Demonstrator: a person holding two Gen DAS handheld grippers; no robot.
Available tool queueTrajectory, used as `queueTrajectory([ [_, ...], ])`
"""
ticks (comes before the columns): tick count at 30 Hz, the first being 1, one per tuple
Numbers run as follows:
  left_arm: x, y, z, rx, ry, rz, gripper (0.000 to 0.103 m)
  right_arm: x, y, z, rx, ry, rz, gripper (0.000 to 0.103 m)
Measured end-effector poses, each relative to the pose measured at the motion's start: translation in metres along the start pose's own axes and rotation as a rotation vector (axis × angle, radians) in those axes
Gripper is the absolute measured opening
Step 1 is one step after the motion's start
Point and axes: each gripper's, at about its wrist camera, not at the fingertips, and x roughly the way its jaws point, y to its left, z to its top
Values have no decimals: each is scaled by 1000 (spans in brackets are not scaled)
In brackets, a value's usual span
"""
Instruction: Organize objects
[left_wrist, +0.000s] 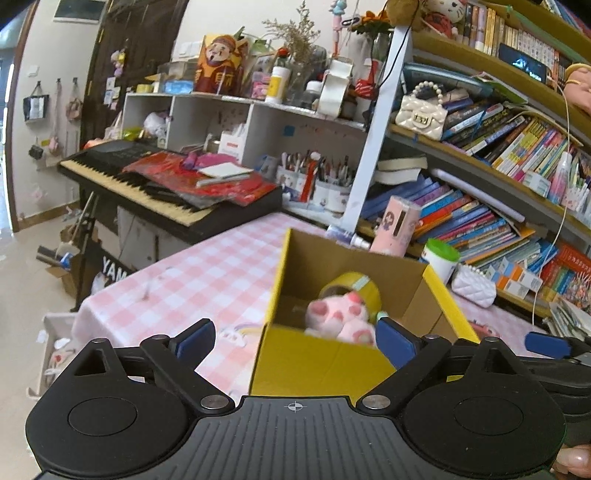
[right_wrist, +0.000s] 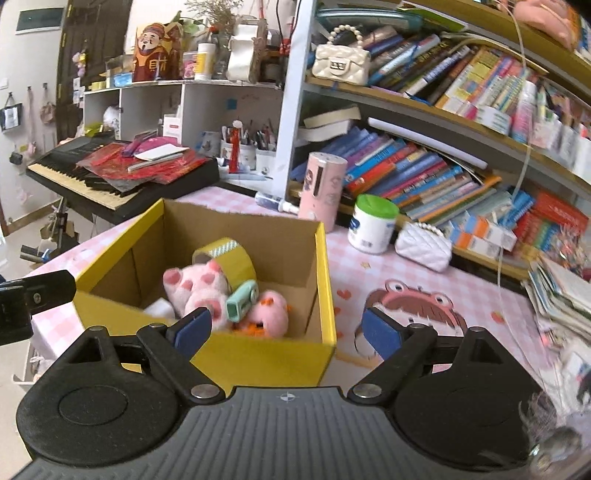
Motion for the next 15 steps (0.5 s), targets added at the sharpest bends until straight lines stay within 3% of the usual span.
queueTrajectory([
  [8,-24,5,-23,-2,42,26,99,-33,9,-38,31,41,-60,91],
  [15,-46,-4,-38,57,48,-5,100,-56,15,-68,42,89,-99,94],
])
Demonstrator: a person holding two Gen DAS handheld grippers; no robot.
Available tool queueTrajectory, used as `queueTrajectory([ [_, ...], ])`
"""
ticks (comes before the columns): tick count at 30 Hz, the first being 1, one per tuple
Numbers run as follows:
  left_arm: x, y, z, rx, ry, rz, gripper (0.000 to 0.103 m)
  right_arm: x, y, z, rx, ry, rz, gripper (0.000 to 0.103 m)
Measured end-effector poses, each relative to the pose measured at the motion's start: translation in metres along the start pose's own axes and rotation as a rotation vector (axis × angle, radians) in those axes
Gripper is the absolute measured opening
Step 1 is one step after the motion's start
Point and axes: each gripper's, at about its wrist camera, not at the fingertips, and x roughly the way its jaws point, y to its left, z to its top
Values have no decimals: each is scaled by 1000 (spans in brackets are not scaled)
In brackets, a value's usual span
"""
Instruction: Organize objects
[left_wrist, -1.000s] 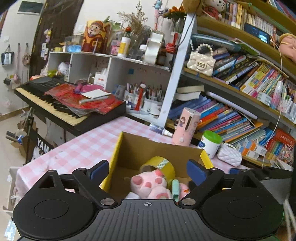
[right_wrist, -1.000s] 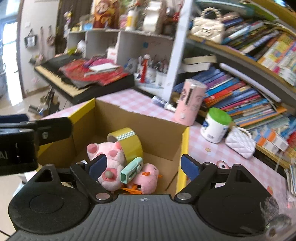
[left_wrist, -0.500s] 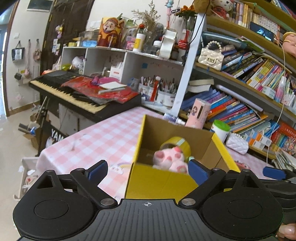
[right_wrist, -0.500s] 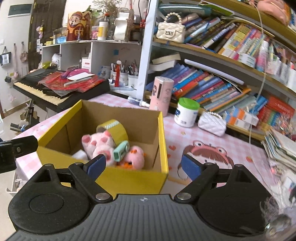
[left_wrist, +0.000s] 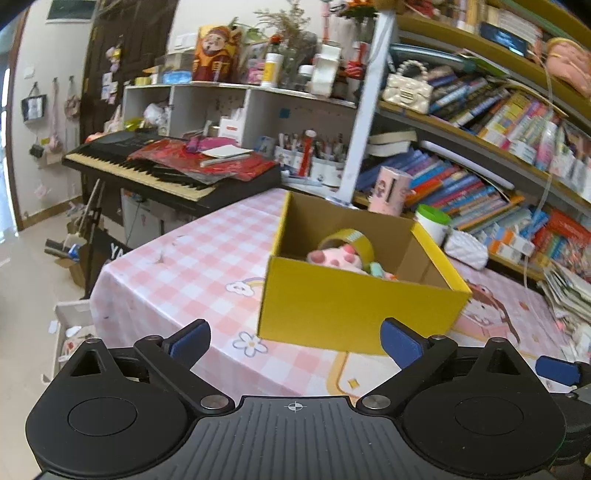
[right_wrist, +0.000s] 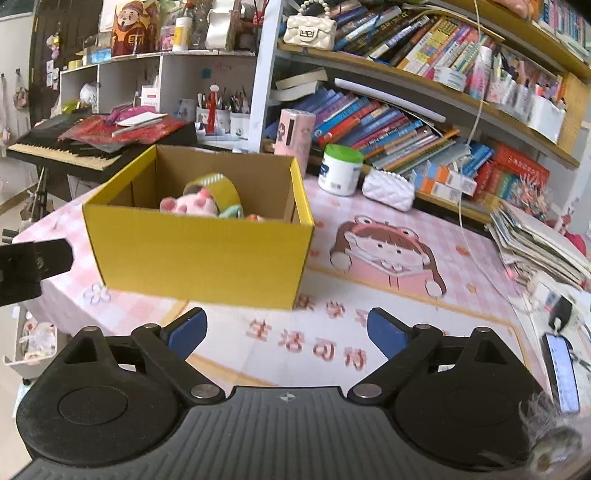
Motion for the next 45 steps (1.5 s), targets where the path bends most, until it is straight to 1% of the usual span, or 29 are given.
queueTrajectory([
  [12,-22,-24,-23,122,29,-101,100,-33,-8,-38,47,26,-56,96],
  [23,-27,-51,-31,217,34,-169,101,-47,-22,-47,154,31,-123,100],
  [34,-25,-85,-39,267,58,-224,101,-52,-50,-58,215,61,-199,101],
  [39,-27,-95,-42,280,63,-232,103,-56,-60,-63,230,63,-218,103],
  [45,-29,-101,-46,289,72,-236,103,-58,-69,-68,229,66,-226,103],
])
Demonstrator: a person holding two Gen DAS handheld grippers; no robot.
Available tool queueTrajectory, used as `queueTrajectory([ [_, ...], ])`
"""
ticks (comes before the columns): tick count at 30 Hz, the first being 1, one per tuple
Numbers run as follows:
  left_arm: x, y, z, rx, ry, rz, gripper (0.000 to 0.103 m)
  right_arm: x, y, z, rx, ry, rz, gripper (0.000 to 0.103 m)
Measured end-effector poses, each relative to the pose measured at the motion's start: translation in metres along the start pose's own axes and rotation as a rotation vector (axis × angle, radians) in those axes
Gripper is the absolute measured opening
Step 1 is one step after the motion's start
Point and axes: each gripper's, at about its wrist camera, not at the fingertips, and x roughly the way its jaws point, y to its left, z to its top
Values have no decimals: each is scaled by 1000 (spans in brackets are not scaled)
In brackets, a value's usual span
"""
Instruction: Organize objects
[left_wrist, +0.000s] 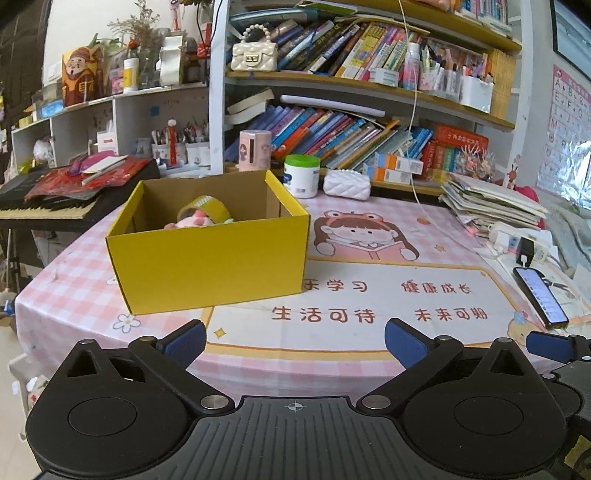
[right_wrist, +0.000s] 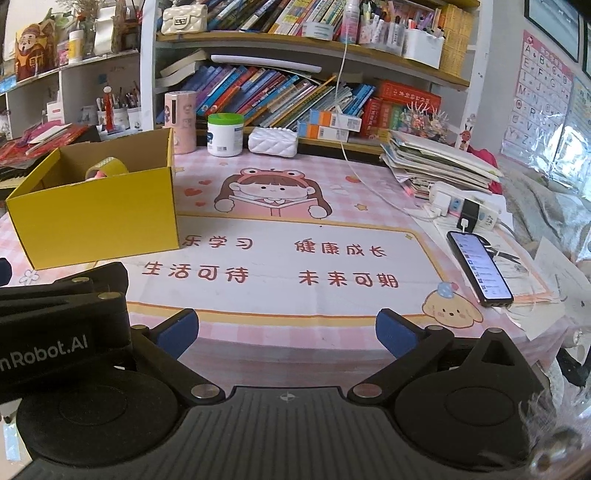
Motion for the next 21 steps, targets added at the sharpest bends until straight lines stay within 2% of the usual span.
queueTrajectory([
  [21,5,-5,-1,-9,38,10,103,2,-5,-3,-17,13,-1,103],
])
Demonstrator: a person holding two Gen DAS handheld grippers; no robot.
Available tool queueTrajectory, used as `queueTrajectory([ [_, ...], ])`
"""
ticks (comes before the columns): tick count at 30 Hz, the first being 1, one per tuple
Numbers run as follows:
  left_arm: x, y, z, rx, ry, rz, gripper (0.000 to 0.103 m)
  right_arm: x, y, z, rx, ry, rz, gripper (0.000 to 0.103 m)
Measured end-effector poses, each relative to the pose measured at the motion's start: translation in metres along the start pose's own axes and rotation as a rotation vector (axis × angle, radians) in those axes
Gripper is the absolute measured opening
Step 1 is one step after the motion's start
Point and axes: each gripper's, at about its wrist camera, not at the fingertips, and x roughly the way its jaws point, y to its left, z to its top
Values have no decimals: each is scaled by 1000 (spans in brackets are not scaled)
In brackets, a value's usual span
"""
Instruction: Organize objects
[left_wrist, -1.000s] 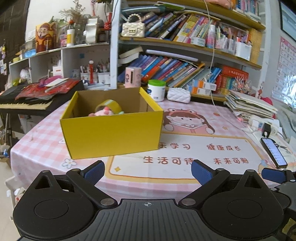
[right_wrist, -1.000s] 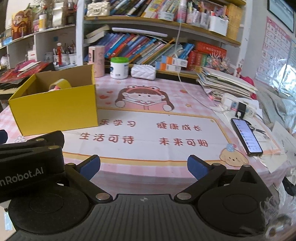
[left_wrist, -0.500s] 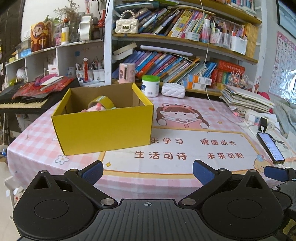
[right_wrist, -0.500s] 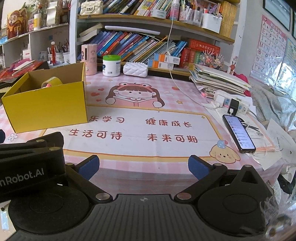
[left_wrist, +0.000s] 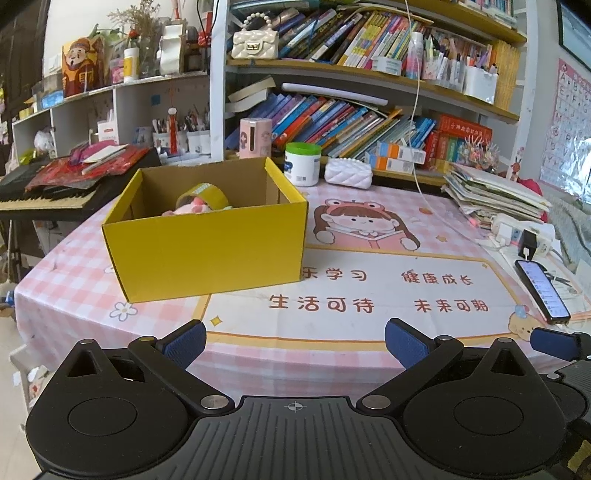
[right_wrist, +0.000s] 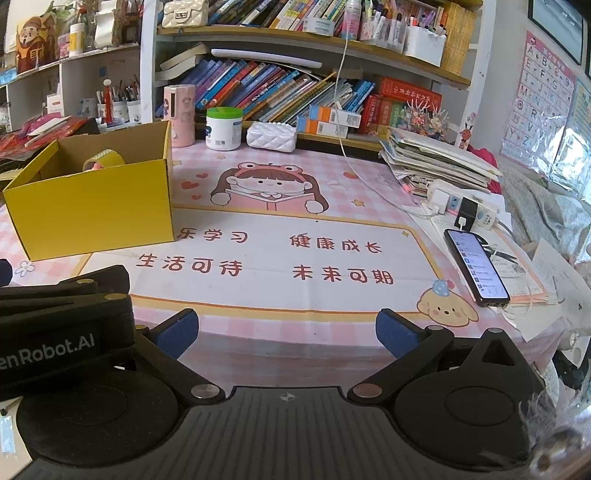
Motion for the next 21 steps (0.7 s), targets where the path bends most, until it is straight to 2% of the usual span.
queueTrajectory([
  [21,-1,4,-1,-7,6,16,103,-1,8,1,-11,7,8,103],
])
